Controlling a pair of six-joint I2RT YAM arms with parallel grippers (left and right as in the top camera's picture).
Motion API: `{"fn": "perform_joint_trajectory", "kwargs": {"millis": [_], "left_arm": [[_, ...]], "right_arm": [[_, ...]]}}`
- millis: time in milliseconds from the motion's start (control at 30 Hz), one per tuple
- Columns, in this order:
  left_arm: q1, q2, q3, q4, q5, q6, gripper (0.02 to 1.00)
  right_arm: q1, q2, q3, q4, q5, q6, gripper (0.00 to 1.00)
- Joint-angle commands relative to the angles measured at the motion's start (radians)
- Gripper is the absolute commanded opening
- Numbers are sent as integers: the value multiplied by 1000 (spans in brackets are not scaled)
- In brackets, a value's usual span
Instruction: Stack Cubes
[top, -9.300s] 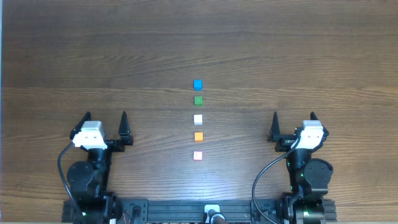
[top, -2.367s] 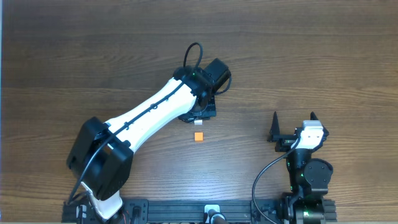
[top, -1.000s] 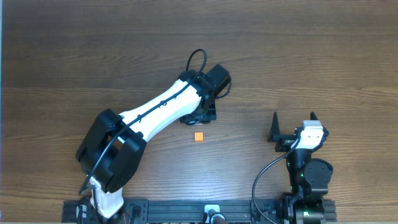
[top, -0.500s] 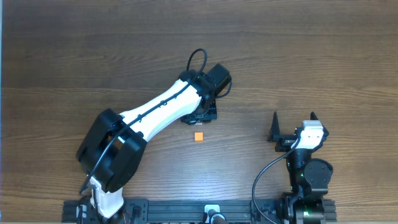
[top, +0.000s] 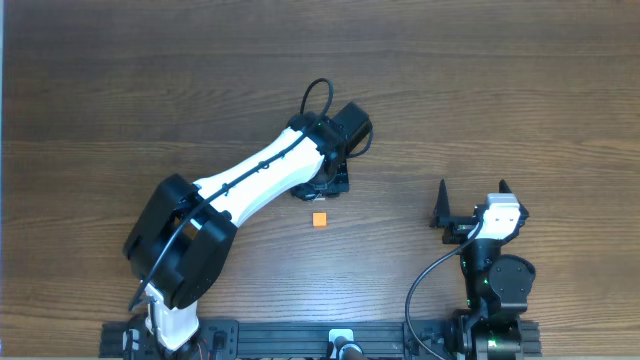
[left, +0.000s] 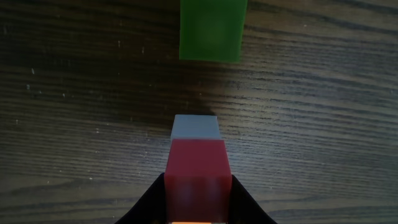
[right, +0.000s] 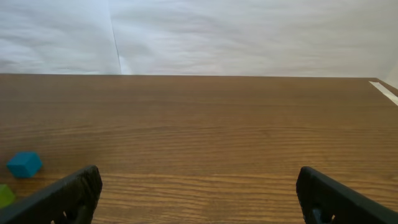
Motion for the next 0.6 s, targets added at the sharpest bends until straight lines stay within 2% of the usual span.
{"fn": "perform_joint_trajectory", "kwargs": {"millis": [33, 600], "left_arm": [[8, 19, -9, -1, -5, 15, 60], [14, 30, -9, -6, -4, 15, 62]], "right_arm": [[0, -9, -7, 0, -12, -8, 991], [0, -9, -7, 0, -12, -8, 993]]}}
